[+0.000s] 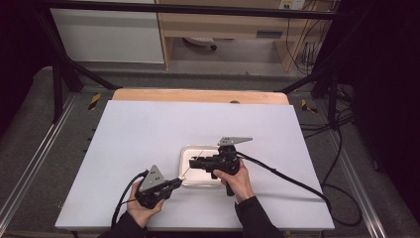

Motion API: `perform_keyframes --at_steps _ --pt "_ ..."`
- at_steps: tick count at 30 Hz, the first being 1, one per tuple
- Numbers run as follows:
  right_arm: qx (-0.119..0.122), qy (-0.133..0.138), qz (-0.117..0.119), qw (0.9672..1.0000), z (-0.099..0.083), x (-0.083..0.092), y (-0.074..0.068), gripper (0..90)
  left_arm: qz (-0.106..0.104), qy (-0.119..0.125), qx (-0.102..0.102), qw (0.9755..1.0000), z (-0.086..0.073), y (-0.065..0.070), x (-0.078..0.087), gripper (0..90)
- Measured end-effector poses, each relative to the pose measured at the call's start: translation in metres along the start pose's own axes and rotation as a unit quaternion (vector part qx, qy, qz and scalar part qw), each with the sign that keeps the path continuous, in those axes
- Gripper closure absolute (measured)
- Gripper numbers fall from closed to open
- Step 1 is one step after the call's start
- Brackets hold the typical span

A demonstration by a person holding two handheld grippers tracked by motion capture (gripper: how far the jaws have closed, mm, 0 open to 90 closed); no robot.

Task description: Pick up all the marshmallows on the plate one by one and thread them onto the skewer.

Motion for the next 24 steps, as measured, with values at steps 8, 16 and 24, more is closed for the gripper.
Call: perform_keyframes --at_steps 8,16,24 --pt "0.003 -0.012 -0.001 0.9999 -0.012 -0.008 0.001 74.1 0.000 -0.004 0.002 1.0000 0.000 0.001 -0.003 88.3" --pt "0.024 -0.013 -0.015 0.9995 -0.014 -0.009 -0.001 63.6 -0.005 0.000 0.002 1.0000 0.000 0.003 -0.003 88.3" --pt "0.060 -0.005 -0.052 0.9968 -0.007 0.005 -0.001 34.7 -0.002 0.001 0.008 1.0000 -0.001 -0.001 0.001 88.3"
Point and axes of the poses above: each handheld gripper's, and its own axes: x roughly backward along the jaws, z roughly out of its top, y roughly to its right, the point moved 9 cm from there along -x, roughly forward along the jaws, and after that the axes turned 8 degrees about -x, right-handed, at the moved point
